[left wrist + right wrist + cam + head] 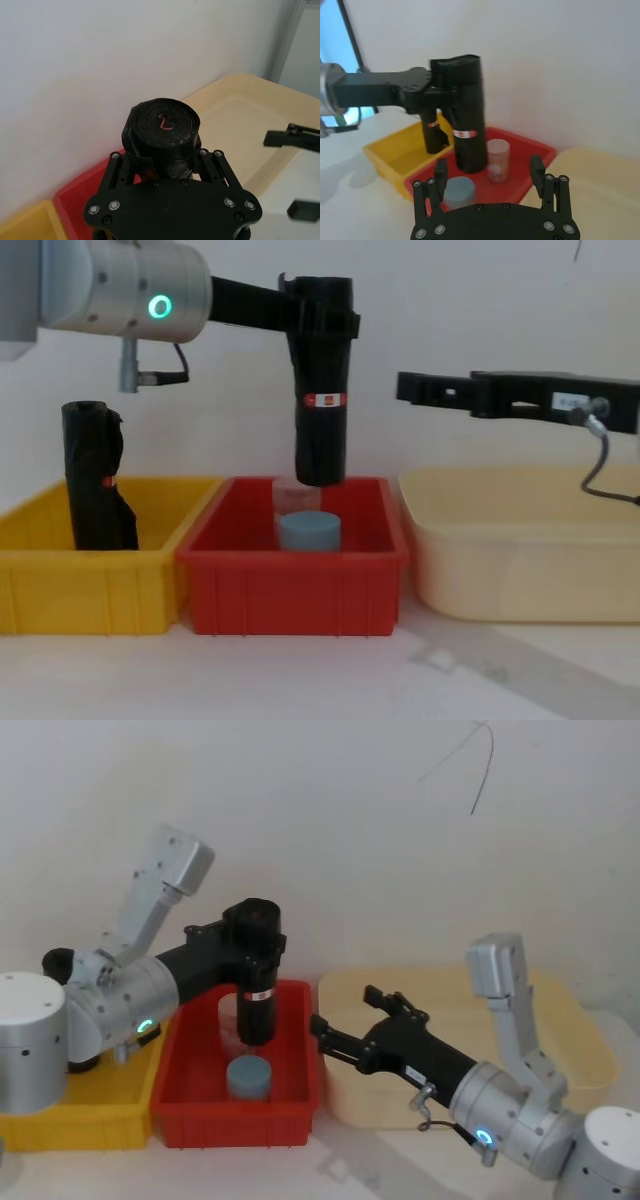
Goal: Pick up the garbage bag with the one hand and transfer it to the other hand.
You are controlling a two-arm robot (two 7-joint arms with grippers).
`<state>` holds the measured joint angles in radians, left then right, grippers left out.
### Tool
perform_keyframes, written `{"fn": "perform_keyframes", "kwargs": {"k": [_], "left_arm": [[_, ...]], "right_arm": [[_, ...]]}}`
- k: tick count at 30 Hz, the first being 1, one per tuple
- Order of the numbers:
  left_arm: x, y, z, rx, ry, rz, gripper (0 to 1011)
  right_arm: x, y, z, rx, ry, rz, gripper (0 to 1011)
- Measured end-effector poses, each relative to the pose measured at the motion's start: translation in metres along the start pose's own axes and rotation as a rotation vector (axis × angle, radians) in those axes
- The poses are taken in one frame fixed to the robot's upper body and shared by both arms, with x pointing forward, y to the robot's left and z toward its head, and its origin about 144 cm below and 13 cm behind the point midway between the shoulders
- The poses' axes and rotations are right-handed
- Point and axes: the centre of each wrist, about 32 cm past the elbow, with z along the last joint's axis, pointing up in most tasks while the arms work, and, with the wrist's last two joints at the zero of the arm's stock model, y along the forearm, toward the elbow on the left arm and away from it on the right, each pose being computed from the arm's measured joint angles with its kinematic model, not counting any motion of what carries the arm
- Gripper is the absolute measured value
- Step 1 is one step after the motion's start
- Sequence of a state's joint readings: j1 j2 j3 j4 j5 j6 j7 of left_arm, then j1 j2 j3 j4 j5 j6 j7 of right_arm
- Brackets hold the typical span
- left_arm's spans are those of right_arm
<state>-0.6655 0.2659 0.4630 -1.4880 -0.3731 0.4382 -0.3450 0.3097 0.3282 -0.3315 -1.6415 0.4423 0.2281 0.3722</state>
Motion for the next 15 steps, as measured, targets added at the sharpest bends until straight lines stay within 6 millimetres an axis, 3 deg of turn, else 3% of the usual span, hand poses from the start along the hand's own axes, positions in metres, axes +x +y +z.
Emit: {"fn": "perform_keyframes", "kwargs": {"k": [15], "left_arm": [[-0.012,-0.016,0.000,-0.009,0.003,-0.038,499]], "right_arm": [[-0.005,0.020,-0.003,-0.006,0.047,0.035,1001]]}}
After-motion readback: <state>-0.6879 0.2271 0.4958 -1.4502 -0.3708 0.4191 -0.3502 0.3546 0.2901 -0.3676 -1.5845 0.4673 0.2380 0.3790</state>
